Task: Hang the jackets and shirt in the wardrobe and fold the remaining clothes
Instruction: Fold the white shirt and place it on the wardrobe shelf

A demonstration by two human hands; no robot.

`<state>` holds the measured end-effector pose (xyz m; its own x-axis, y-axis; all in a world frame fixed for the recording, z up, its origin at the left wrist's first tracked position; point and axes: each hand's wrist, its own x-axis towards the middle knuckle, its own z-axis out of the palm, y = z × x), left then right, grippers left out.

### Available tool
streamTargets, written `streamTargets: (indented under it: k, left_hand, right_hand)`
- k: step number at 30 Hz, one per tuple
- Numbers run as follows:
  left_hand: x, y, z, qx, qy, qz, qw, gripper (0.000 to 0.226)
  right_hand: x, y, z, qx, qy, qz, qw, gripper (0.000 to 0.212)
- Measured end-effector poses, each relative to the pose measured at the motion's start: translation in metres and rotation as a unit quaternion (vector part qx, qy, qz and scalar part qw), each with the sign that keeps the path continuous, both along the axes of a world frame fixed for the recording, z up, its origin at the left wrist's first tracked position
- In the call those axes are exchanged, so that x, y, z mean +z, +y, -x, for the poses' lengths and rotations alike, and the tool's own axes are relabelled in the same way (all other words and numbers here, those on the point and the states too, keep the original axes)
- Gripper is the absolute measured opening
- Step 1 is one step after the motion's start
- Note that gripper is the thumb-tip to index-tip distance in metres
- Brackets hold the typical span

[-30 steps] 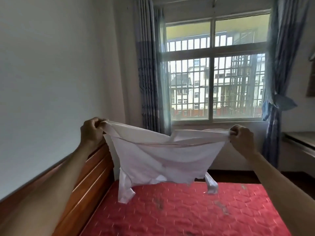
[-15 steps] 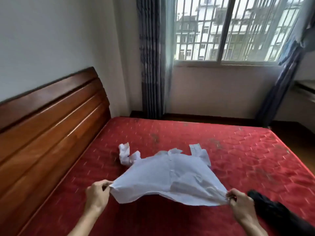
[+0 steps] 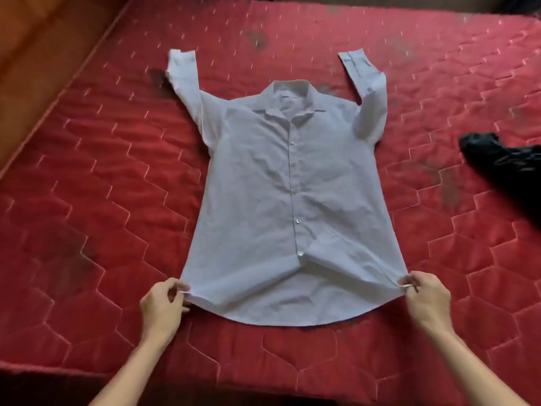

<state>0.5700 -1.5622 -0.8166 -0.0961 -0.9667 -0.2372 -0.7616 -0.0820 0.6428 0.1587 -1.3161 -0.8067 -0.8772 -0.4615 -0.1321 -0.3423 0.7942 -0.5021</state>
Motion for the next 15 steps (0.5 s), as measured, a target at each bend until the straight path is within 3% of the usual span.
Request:
streamTargets:
  k: [10, 13, 15]
  left_hand:
    - [-0.007, 0.062, -0.075, -0.001, -0.105, -0.072, 0.992, 0.036]
    - [0.009, 0.091, -0.078, -0.054, -0.173, -0.081, 0.98, 0.022]
    - [0.02, 0.11, -0.076, -0.095, -0.22, -0.037, 0.97, 0.015]
  right_hand:
    - [-0.006, 0.101, -0.082, -0.007, -0.07, -0.059, 0.996, 0.041]
    - [0.005, 0.123, -0.107, -0.007, -0.085, -0.116, 0.99, 0.036]
    - [0.013, 0.128, -0.122, 0.023, -0.074, -0.172, 0.982, 0.027]
